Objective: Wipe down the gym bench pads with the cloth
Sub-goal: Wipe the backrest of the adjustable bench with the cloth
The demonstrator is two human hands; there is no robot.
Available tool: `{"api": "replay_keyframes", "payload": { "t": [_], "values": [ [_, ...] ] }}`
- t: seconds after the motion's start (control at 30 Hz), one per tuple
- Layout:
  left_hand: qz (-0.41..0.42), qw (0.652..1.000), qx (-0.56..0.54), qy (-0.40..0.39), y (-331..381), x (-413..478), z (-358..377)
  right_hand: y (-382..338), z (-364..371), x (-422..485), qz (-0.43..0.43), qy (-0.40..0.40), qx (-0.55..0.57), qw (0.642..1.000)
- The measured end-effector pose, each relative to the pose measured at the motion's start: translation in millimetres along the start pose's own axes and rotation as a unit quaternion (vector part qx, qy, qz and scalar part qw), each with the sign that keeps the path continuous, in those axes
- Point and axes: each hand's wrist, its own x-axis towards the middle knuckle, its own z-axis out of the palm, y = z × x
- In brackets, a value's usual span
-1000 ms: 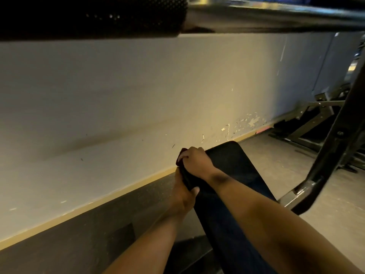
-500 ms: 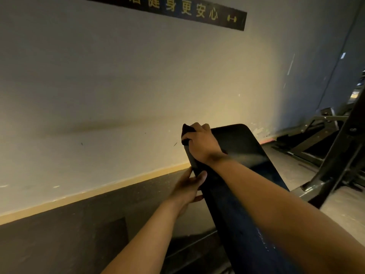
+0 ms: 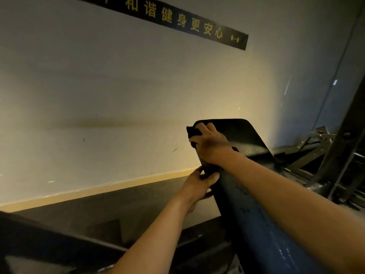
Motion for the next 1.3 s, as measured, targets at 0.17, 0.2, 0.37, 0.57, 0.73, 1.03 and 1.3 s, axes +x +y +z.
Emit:
{"api": "replay_keyframes", "payload": {
  "t": [0.17,0.2,0.37,0.57,0.73,1.03,1.3],
  "values": [
    [0.035,0.999,0.027,0.014,-9,-2,3,-15,0,0,0.013,0.0,-0.061,0.998],
    [0.036,0.999,0.024,0.019,-11,-3,4,-18,0,-10,0.022,-0.01,-0.071,0.997],
    [0.016,0.999,0.04,-0.006,-22,-6,4,-29,8,-61,0.027,-0.052,-0.097,0.994],
    [0.027,0.999,0.023,-0.024,-27,-11,3,-24,5,-53,-0.021,-0.065,-0.114,0.991],
    [0.04,0.999,0.027,-0.014,-33,-12,2,-22,9,-13,0.013,0.035,0.033,0.999],
    [0.199,0.974,-0.047,0.097,-3,-4,-3,-19,22,-50,0.067,0.102,0.321,0.939],
    [0.175,0.967,0.002,0.183,35,33,-7,26,22,-73,0.217,0.197,0.377,0.878]
  ]
}}
